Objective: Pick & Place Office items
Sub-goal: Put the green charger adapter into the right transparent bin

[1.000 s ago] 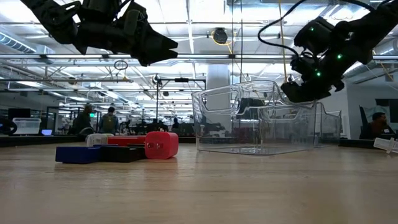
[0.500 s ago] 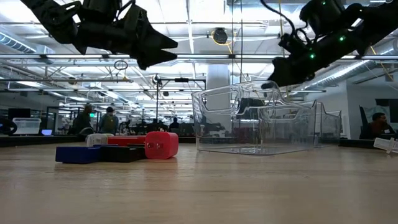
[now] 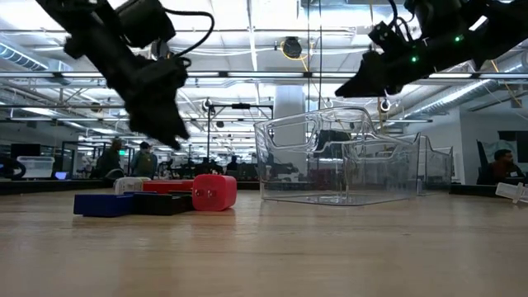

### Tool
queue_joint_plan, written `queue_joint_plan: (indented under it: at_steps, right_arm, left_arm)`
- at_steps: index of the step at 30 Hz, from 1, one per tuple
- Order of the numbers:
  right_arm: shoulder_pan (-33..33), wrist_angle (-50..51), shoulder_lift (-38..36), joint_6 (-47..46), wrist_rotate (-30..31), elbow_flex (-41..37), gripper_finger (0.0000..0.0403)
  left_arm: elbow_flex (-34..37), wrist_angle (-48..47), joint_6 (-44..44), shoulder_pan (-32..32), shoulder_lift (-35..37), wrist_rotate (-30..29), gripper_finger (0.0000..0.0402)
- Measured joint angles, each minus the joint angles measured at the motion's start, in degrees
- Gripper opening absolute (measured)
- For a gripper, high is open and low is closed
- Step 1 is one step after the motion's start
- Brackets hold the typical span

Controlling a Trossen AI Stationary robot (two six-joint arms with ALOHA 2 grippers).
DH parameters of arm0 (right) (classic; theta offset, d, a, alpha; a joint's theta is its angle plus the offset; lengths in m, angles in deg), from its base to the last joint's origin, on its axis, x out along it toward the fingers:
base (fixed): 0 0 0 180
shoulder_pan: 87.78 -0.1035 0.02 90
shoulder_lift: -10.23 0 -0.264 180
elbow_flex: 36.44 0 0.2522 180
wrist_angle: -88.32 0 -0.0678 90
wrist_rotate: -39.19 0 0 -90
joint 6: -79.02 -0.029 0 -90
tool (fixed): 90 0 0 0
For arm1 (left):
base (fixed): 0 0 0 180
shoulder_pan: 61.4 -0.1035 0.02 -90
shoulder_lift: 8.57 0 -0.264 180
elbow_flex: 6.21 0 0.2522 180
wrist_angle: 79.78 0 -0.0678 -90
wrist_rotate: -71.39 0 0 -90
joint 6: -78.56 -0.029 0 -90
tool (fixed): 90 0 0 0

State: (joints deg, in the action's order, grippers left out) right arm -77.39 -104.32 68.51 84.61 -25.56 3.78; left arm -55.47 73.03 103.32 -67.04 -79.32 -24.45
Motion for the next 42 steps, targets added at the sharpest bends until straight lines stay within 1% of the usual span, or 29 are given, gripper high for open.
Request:
queue_joint_plan:
  at_steps: [2,6,9,12,15,19,22,25,29,33,37,42]
  right_arm:
    - [0.0,-2.1,0.02,1.94,-0.21,0.0,0.021]
    - [0.0,-4.92,0.01,2.87,-5.01,0.0,0.0212]
    - [0.0,-6.36,0.03,3.11,-9.49,0.0,0.0212]
    - [0.0,-14.53,0.06,6.62,-11.63,-0.07,0.0212]
    - [0.0,-24.97,-0.03,7.66,-14.71,-0.05,0.0212]
    - [-0.02,-30.59,0.0,8.14,-20.55,-0.05,0.0212]
    - [-0.02,-31.77,0.0,8.4,-21.09,-0.05,0.0212]
    - [-0.02,-31.62,0.0,8.4,-21.04,-0.05,0.0212]
    - [-0.02,-31.16,0.0,7.77,-21.07,-0.05,0.0212]
    - [-0.02,-31.18,0.0,6.34,-21.07,-0.05,0.0212]
    - [-0.02,-31.53,0.0,5.82,-21.07,-0.05,0.0212]
    - [0.0,-31.59,0.02,5.82,-21.06,-0.03,0.0212]
  left_arm:
    - [-2.16,-7.82,6.22,3.01,-0.02,-2.76,0.0273]
    - [-5.4,-18.1,19.07,7.36,-0.02,-8.9,0.0273]
    - [-5.52,-20.74,22.39,9.41,-0.29,-13.26,0.0273]
    - [-5.46,-21.9,24.79,9.93,-1.77,-15.44,0.0273]
    - [-5.45,-21.94,27.1,9.16,-3.68,-15.2,0.0273]
    - [-5.43,-22.06,27.85,8.09,-6.64,-11.93,0.0273]
    - [-5.43,-22.61,28.23,7.91,-8.5,-8.01,0.0273]
    - [-5.43,-23.26,30.63,7.93,-9.7,-6.55,0.0273]
    - [-5.41,-23.05,34.07,7.91,-10.6,-7.71,0.0273]
    - [-5.4,-22.48,34.22,7.92,-11.83,-10.91,0.0273]
    - [-5.36,-22.46,32.16,7.91,-14.06,-10.95,0.0273]
    - [-5.36,-22.03,32.81,7.64,-16.22,-10.15,0.0273]
